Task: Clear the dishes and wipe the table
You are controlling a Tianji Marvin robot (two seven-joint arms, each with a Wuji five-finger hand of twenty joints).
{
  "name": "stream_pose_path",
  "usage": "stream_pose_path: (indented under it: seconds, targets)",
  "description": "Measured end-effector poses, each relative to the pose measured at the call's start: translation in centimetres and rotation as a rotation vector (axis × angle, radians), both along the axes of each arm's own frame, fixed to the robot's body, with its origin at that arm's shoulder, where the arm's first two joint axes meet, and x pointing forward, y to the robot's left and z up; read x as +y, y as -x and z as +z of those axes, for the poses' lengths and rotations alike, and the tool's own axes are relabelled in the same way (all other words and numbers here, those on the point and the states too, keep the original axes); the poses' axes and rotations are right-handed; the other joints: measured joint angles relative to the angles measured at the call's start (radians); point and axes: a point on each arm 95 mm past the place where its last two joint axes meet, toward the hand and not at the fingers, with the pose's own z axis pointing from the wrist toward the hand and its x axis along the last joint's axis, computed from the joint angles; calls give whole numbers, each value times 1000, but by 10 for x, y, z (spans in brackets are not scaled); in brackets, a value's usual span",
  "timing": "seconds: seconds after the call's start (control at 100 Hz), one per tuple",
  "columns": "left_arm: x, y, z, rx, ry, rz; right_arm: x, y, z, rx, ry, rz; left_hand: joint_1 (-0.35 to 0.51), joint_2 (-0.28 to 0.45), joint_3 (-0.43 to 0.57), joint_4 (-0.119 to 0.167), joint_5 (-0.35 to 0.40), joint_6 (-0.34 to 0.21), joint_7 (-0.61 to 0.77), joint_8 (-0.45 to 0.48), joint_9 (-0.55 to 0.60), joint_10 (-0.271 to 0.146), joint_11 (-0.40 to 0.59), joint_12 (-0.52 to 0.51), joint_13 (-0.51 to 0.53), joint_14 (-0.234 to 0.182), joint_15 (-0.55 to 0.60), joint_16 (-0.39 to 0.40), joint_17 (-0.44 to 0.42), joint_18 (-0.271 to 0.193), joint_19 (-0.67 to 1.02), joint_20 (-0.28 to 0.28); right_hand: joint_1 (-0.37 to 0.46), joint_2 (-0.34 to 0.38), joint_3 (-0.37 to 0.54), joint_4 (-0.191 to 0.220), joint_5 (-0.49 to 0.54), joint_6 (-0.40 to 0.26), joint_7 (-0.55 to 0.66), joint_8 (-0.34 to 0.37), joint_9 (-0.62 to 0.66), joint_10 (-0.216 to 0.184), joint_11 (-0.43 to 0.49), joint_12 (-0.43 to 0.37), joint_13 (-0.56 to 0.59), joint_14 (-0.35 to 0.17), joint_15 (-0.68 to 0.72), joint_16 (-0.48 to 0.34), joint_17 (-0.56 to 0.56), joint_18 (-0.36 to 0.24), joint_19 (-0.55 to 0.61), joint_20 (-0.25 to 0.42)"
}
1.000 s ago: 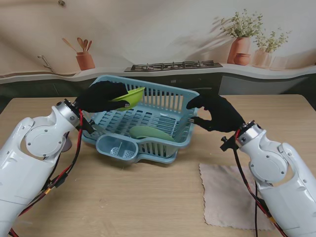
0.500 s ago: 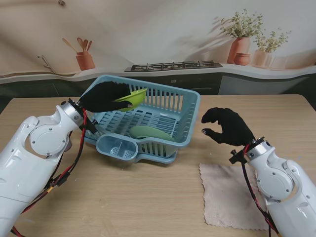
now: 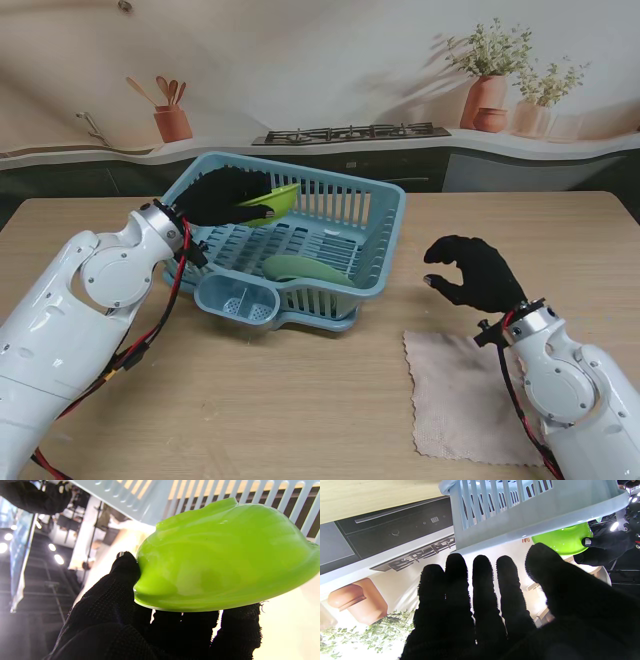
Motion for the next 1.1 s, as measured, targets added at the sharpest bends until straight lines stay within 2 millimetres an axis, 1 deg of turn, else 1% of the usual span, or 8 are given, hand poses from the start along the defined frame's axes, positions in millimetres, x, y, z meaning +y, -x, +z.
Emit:
stream_pose_path:
  seconds: [0.27, 0.61, 1.1]
  targets:
    - [-8, -14, -12, 57, -5, 24, 1, -1, -9, 30, 5, -11, 0, 0, 0, 0, 0, 0, 0, -2, 0, 0, 0, 0, -3, 0, -5, -1, -22, 0, 0, 0, 0, 0, 0, 0, 0, 1, -7, 0, 0, 0, 0, 0, 0, 0, 0, -6, -1, 0, 0, 0]
    - [-19, -24, -15, 110, -24, 14, 1, -1, -15, 57, 6, -24, 0, 0, 0, 0, 0, -2, 0, -3, -1, 0, -1, 0, -3, 0, -11, -1, -30, 0, 0, -1, 0, 0, 0, 0, 0, 1, -11, 0, 0, 0, 0, -1, 0, 0, -1, -7, -1, 0, 0, 0]
    - [-35, -51, -21, 152, -80, 14, 2, -1, -17, 67, 3, -34, 0, 0, 1, 0, 0, -7, 0, -3, -2, 0, -3, 0, -5, 0, -12, -1, -34, -1, 0, -1, 0, 0, 0, 0, 1, 1, -19, -1, 0, 0, 0, -1, 0, 0, -1, -7, -1, 0, -1, 0]
